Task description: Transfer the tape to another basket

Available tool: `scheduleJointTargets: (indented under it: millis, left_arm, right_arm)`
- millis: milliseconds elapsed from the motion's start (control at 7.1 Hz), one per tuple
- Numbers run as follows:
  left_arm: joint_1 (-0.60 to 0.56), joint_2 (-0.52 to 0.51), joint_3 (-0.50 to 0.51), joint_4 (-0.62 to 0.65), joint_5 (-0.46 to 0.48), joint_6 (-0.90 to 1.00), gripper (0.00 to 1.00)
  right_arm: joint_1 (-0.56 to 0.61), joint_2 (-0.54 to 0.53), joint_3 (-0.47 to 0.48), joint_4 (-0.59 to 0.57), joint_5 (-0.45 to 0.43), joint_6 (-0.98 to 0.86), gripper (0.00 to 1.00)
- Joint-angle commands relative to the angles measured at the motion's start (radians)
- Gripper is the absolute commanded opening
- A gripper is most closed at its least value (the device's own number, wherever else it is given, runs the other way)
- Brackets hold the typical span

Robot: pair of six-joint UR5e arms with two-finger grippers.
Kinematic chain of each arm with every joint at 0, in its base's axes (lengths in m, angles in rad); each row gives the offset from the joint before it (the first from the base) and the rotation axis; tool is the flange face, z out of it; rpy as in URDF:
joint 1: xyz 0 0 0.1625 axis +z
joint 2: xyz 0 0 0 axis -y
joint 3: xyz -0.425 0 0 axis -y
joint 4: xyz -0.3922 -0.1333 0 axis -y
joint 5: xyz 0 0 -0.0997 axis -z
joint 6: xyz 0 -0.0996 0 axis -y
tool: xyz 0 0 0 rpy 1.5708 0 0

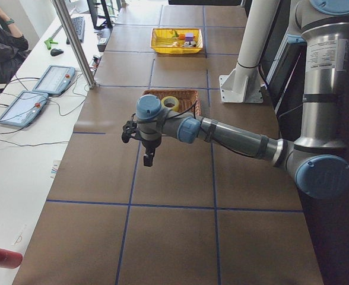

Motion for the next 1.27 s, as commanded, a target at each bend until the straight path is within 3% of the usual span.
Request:
scheduleJointTargets:
  millis: [0,563,1127]
  left_arm:
    - [-0.118,0.042,0.074,0.009,-0.006,0.2,1.0]
    - [-0.17,0.027,0.19,0.072,0.004,0.31,1.0]
    - [-0.17,0.018,0.194,0.074,0.007,0.296,1.0]
  right_arm:
    - [0.014,0.005,-0.027,0.02,0.011,-0.007,1.0]
    - [0.075,-0.016,-0.118,0.022,0.014,-0.007,1.0]
    - [0.107,-0.056,-0.131,0.027,0.006,-0.016,1.0]
